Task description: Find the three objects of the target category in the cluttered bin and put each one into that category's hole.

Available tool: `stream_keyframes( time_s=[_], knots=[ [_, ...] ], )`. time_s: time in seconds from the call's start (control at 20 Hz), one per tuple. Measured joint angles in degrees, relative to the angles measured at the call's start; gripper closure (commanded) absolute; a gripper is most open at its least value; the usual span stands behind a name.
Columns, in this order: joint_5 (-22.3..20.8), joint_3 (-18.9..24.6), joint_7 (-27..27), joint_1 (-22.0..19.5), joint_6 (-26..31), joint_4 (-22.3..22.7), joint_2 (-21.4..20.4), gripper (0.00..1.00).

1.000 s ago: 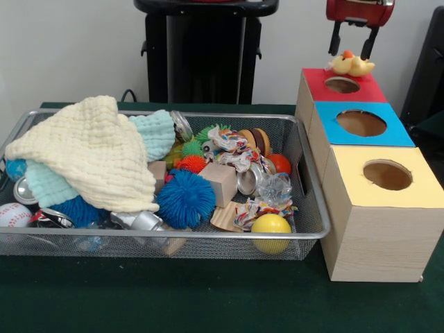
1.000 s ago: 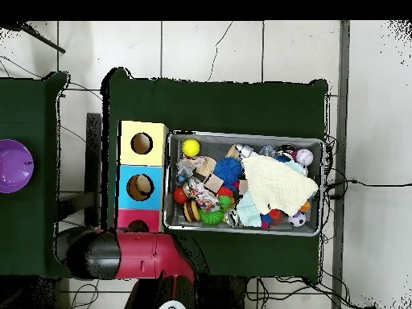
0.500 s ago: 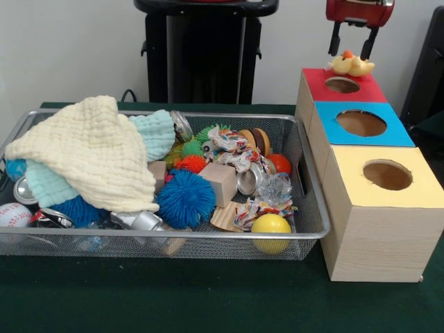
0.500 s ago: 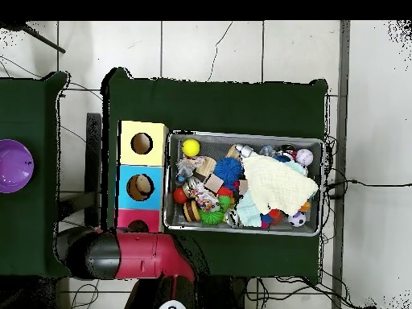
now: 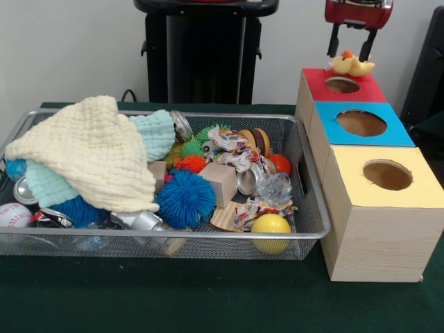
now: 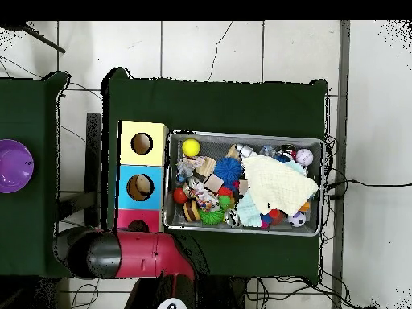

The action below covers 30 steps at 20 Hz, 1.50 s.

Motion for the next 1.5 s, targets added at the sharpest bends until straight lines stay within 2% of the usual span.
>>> stream_keyframes(
  time_s=[1.5],
  knots=[
    [0.01,0.00,0.00,0.00,-2.54,0.15,0.41,0.00]
  ],
)
